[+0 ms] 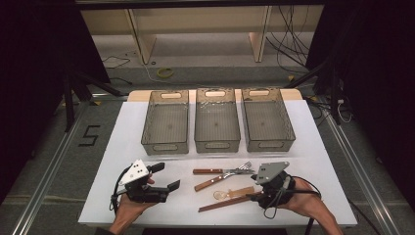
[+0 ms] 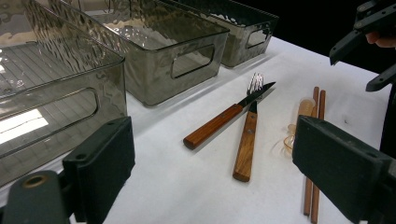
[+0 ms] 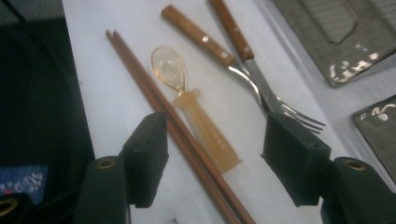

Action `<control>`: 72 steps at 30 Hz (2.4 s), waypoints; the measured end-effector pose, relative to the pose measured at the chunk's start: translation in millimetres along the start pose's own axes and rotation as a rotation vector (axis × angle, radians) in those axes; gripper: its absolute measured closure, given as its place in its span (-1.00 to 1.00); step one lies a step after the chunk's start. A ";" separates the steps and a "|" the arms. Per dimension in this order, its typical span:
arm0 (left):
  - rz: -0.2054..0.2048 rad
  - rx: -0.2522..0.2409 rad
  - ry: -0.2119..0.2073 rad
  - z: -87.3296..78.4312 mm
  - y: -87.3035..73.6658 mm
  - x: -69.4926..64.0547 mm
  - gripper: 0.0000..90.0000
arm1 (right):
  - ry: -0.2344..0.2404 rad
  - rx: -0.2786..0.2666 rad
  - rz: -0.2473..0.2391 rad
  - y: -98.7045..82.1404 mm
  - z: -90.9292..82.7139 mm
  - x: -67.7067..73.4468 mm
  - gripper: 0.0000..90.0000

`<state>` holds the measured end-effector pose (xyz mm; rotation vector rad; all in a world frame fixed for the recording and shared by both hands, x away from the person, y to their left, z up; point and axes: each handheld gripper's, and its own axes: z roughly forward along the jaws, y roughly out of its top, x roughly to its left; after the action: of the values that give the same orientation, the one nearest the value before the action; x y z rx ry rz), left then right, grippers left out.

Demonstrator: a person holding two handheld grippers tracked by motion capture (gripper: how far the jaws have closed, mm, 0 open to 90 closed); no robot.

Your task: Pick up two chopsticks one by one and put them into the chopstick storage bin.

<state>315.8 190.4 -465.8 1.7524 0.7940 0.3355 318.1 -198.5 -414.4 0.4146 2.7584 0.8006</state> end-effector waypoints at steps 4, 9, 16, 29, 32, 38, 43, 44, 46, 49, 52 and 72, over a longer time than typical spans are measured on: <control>0.003 0.003 0.002 0.3 -0.1 -0.1 -0.73 | 0.025 0.098 -0.052 2.5 10.3 2.4 0.07; 0.005 0.006 0.003 0.3 -0.4 0.4 -0.73 | 0.042 0.159 -0.081 -2.0 19.2 2.9 0.19; 0.006 0.011 0.001 1.1 -0.7 0.2 -0.73 | 0.056 0.220 -0.094 -11.8 31.7 -1.6 0.39; 0.012 0.021 -0.013 2.3 -1.1 -0.9 -0.73 | 0.097 0.328 -0.158 -13.2 45.6 -6.3 0.60; 0.012 0.024 -0.018 2.5 -1.1 -1.1 -0.73 | 0.102 0.352 -0.168 -11.3 45.6 -4.7 0.67; 0.018 0.029 -0.019 2.9 -1.2 -1.6 -0.73 | 0.118 0.391 -0.200 -7.7 46.8 -2.7 0.71; 0.019 0.031 -0.021 3.4 -1.4 -2.0 -0.72 | 0.143 0.417 -0.227 -6.3 46.6 1.0 0.78; 0.019 0.032 -0.021 3.8 -1.5 -2.1 -0.72 | 0.150 0.420 -0.238 -6.2 46.5 0.9 0.80; 0.019 0.034 -0.023 4.0 -1.6 -2.2 -0.72 | 0.153 0.423 -0.253 -5.9 46.5 1.9 0.83; 0.023 0.037 -0.028 4.1 -1.6 -2.5 -0.72 | 0.167 0.425 -0.274 -5.7 46.4 2.9 0.87; 0.026 0.044 -0.030 4.5 -1.7 -3.0 -0.72 | 0.164 0.421 -0.288 -5.7 46.5 3.1 0.87; 0.147 0.205 -0.137 18.4 19.2 -25.6 -0.65 | 0.130 0.319 -0.303 9.9 33.2 7.6 0.88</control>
<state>314.5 157.1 -449.9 2.0092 0.6193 0.2351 323.1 -171.9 -437.3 -0.0066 2.9753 0.3267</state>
